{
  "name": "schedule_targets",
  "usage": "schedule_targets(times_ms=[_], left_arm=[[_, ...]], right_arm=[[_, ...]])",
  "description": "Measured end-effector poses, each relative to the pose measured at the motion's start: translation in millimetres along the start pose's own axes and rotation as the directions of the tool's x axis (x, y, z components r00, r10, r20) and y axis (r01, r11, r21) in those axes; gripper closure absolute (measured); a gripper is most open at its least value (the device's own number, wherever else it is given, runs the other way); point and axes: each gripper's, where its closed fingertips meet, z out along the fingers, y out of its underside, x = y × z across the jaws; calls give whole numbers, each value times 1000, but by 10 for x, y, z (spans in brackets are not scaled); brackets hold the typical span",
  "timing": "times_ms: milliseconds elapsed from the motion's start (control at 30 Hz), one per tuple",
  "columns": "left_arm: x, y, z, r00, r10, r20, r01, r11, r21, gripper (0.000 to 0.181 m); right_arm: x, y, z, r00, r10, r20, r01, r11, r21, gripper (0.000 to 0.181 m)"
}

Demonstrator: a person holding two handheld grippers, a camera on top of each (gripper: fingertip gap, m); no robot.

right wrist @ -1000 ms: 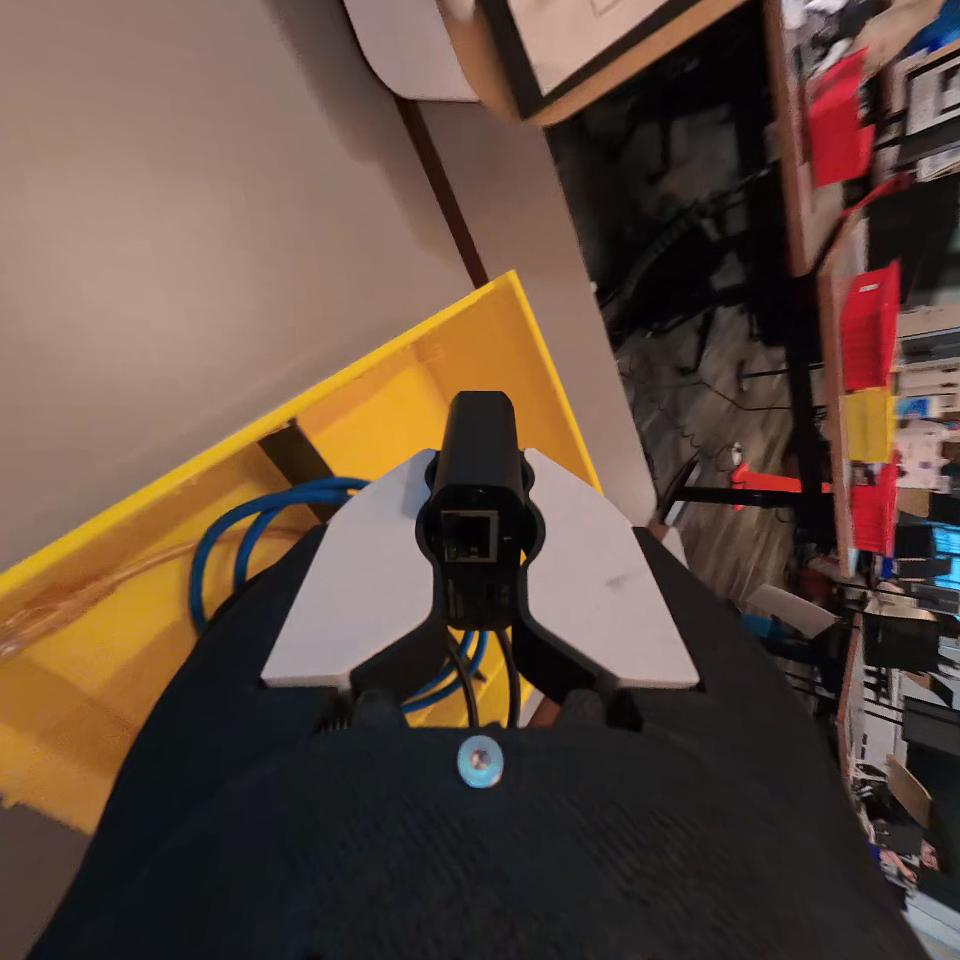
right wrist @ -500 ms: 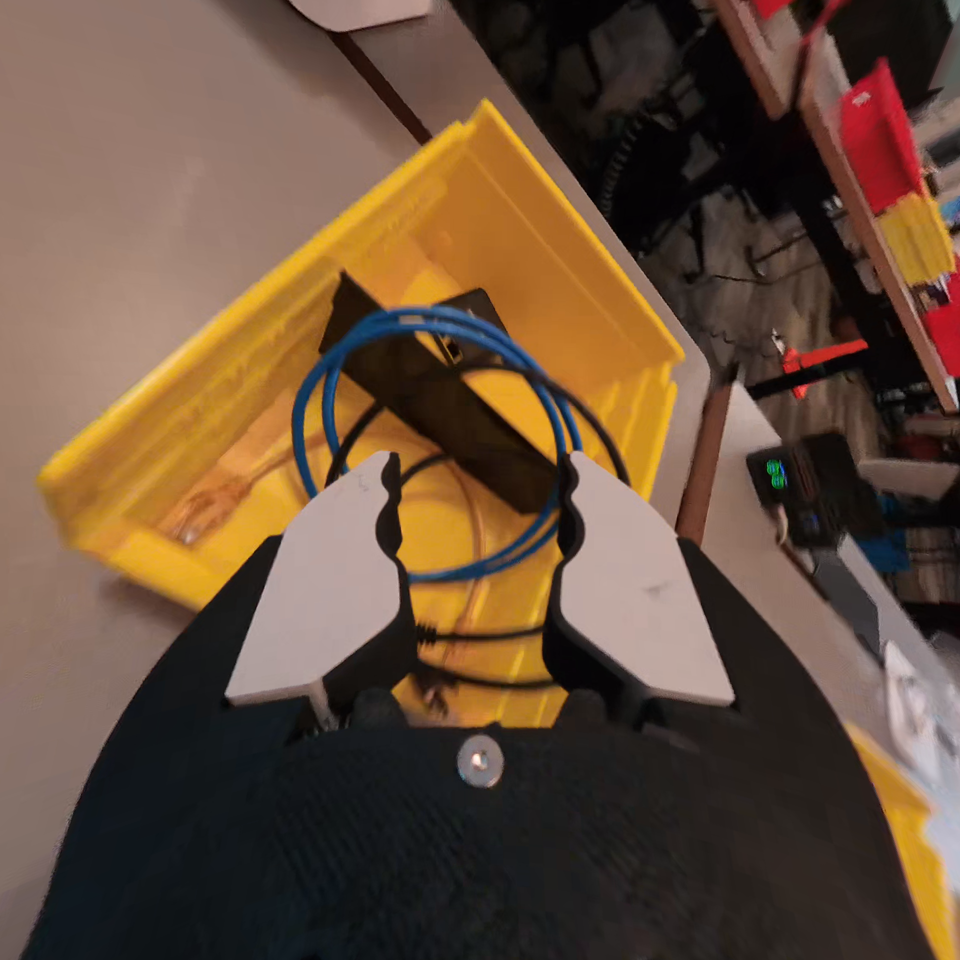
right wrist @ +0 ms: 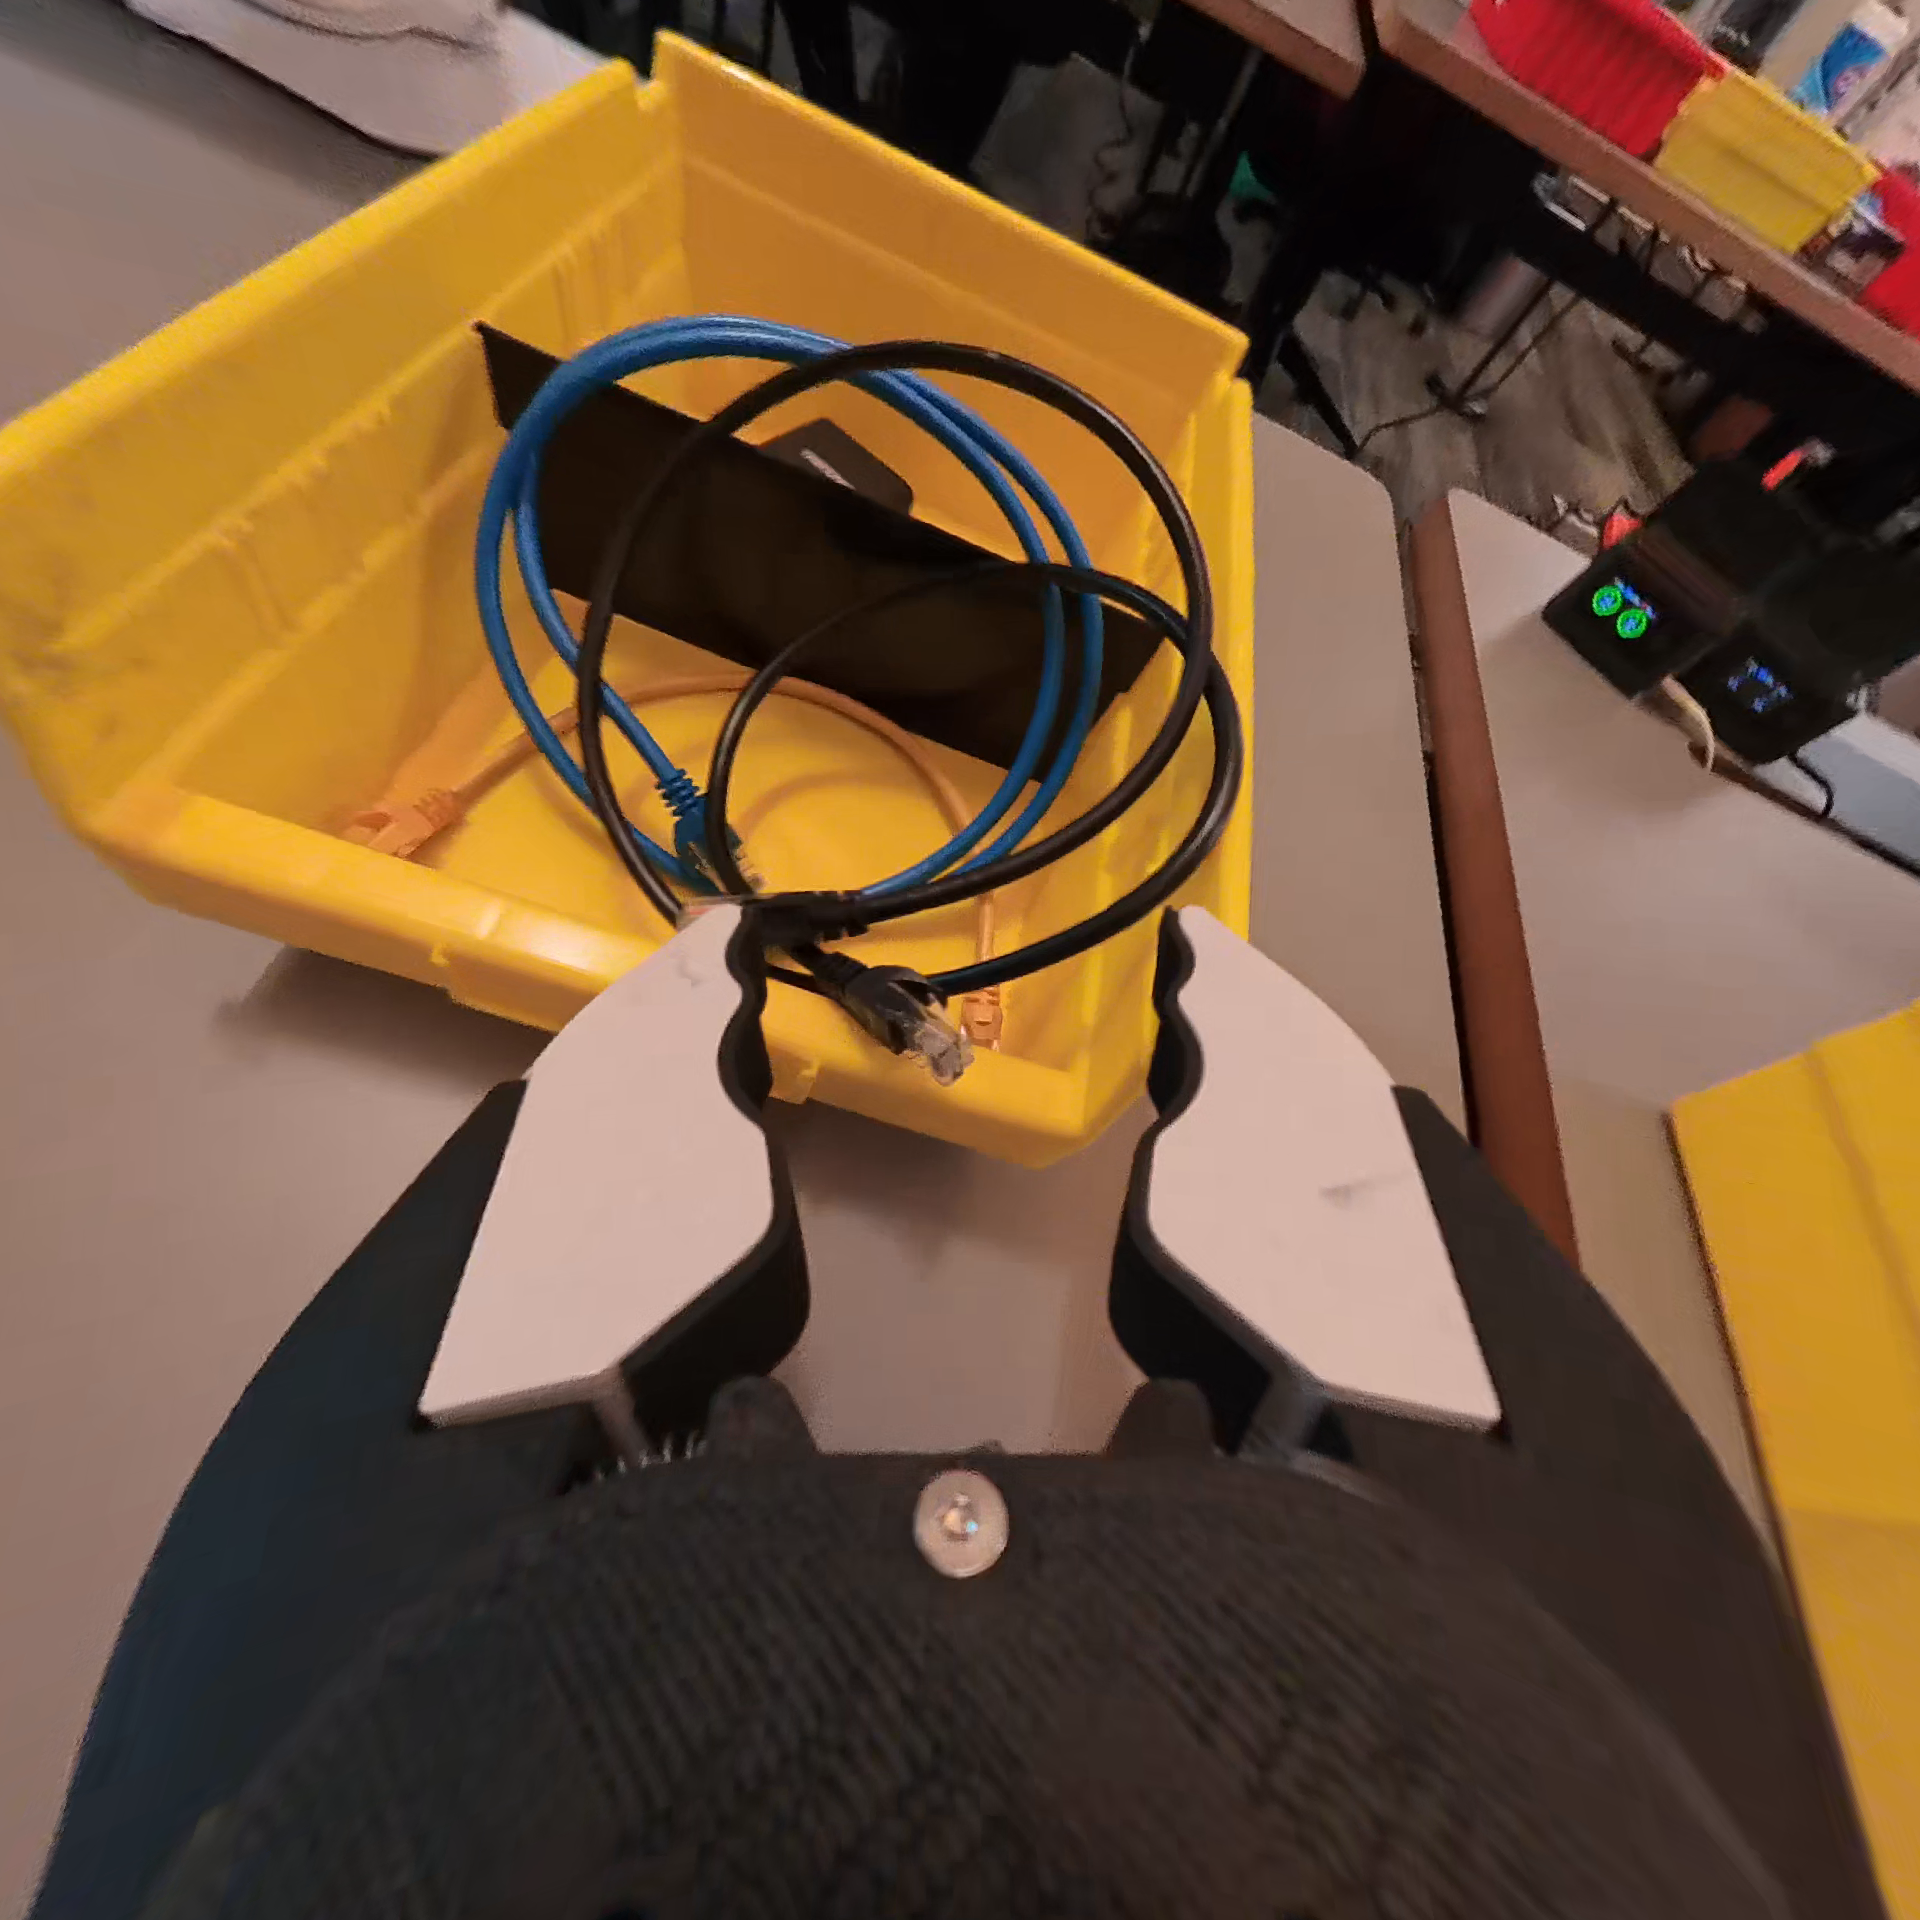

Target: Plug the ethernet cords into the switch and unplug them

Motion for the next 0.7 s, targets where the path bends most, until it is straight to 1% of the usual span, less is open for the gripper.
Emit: schedule_targets(times_ms=[67,167,200,267,333,467,500,533,567,600,633,667,700], left_arm=[[38,-183,244,998,-62,-23,61,998,-32,95],[25,-294,713,991,-132,-12,129,979,-160,75],[10,-317,868,989,-145,2,143,971,-191,73],[15,-394,1145,988,-156,10,155,964,-217,75],[25,-454,1388,984,-174,21,174,954,-242,75],[-108,-313,1751,979,-150,137,190,912,-363,76],[-146,-247,1806,979,-132,156,184,902,-390,80],[-214,-149,1835,979,-88,184,161,887,-433,88],[-304,-36,1849,976,-27,216,130,868,-479,87],[-361,61,1858,974,7,228,113,853,-510,79],[-376,106,1858,973,-10,229,128,850,-511,88],[-381,100,1845,975,-43,217,147,858,-492,105],[-417,96,1811,977,-44,210,143,863,-484,132]], right_arm=[[-35,-74,-57,999,-54,-3,54,999,9,105],[-11,-117,-106,998,-47,-35,47,999,2,104],[-7,-130,-107,999,-29,-37,29,1000,7,103],[-44,-137,-104,1000,-19,-13,19,1000,16,101],[-41,-133,-107,999,-29,-18,30,1000,9,100],[-79,-161,-101,999,-42,-18,43,999,7,99],[-102,-178,-103,999,-48,-12,48,999,9,99],[-129,-195,-109,998,-58,-5,58,998,11,99],[-155,-209,-117,998,-68,1,68,998,11,99],[-172,-225,-128,997,-78,1,78,997,10,99],[-188,-246,-137,996,-88,-1,88,996,14,99],[-205,-266,-151,995,-100,0,100,995,17,99],[-222,-288,-166,994,-112,0,112,994,19,99]])
